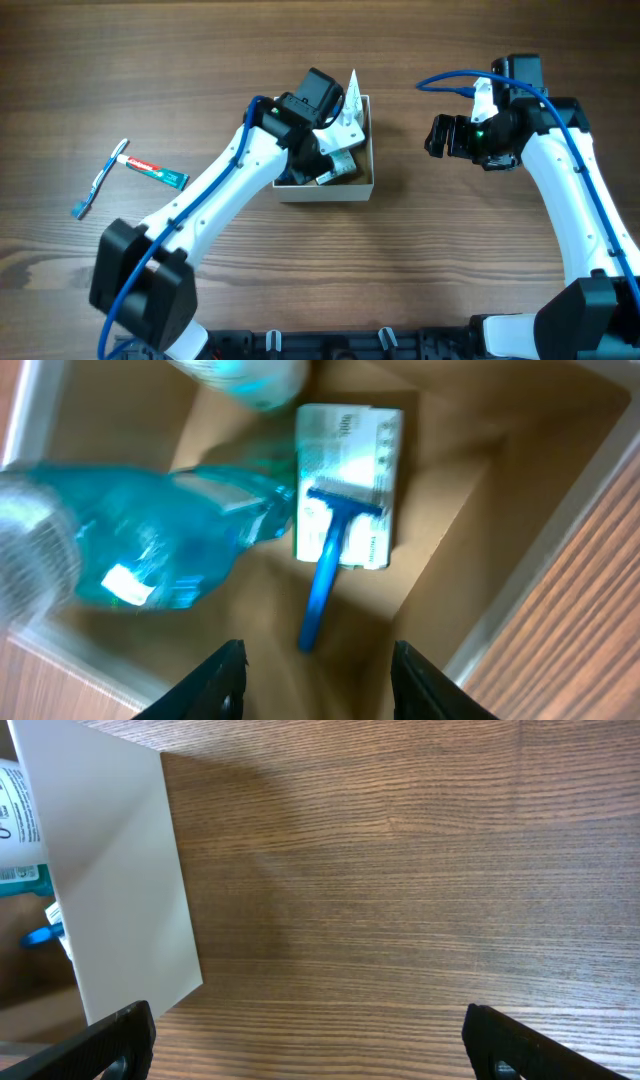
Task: Pack container
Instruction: 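Release the razor and move the left gripper toward the toothpaste, then lower the left gripper and grasp the red Colgate toothpaste tube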
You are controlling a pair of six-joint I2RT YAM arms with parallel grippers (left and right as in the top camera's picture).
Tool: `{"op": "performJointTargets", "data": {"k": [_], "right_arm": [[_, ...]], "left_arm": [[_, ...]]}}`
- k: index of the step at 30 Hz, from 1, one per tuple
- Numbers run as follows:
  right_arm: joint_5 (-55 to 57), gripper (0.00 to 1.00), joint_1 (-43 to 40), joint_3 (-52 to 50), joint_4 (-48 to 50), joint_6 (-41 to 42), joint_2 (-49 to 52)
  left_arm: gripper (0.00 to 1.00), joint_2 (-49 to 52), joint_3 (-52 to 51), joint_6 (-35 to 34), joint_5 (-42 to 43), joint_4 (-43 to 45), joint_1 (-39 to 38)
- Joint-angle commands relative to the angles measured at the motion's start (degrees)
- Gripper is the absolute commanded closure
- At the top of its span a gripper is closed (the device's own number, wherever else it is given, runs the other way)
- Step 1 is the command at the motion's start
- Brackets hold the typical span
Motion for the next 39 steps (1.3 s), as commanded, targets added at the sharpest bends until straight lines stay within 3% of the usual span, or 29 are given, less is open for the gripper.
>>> {"op": "performJointTargets", "data": {"k": [1, 6, 8, 9, 11, 14, 16, 19, 26, 39], "right_arm": [[-0.3, 0.00, 0.0, 0.2, 0.2, -0.8, 0.4], [-0.3, 0.00, 0.0, 0.2, 0.1, -0.8, 0.4], [-0.3, 0.00, 0.0, 0.2, 0.0, -0.8, 0.4], [-0.3, 0.00, 0.0, 0.2, -0.1, -0.8, 0.4], [-0.3, 0.00, 0.0, 0.2, -0.2, -1.2, 0.4], [-0.3, 0.00, 0.0, 0.2, -0.5, -1.2, 0.4], [-0.3, 0.00, 0.0, 0.2, -0.5, -1.2, 0.4], [-0.3, 0.00, 0.0, 0.2, -0.7, -1.2, 0.4], [-0.3, 0.00, 0.0, 0.2, -0.9, -1.2, 0.4], [-0.3, 0.00, 0.0, 0.2, -1.0, -1.1, 0.4]], "left_arm": [[0.48, -9.9, 0.5, -11.5, -5.3, -1.1, 0.2], [0.26, -18.2, 0.5, -25.8, -6.0, -4.4, 7.8], [0.29, -19.3, 0.5, -31.2, -5.9, -5.3, 14.2], [0.23, -19.3, 0.5, -34.2, -5.9, -5.4, 17.9], [0.11, -18.4, 0.2, -40.8, -5.9, -5.3, 25.2], [0.11, -14.8, 0.2, -52.3, -5.3, -5.6, 37.0], [0.01, -12.2, 0.2, -57.4, -5.2, -5.5, 41.5], [0.00, -7.1, 0.2, -64.8, -3.9, -5.4, 46.9], [0.00, 6.0, 0.2, -66.6, 3.8, -1.9, 52.7], [0.00, 19.2, 0.0, -67.5, 4.2, -0.2, 52.7]]}}
